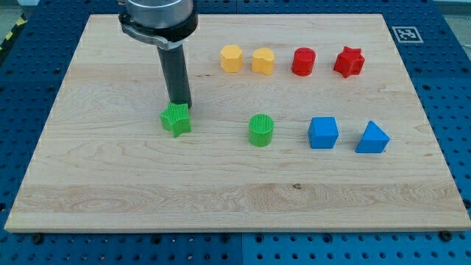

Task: Slide green star closer to green circle

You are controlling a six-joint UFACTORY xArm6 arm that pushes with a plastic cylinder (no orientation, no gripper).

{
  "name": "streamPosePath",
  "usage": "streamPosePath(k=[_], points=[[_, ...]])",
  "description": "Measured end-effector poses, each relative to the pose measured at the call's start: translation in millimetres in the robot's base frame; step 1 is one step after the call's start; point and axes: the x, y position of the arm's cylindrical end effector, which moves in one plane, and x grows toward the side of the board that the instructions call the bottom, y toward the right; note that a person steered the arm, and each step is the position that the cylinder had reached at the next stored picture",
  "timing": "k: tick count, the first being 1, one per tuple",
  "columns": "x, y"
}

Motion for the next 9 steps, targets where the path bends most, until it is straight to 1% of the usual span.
streamPosePath(k=[1,2,3,4,5,6,7,8,9], points=[[16,-4],[20,-4],[11,-16],[11,-52],[22,-84],[40,-79],[68,-72],[71,-57],[65,-60]])
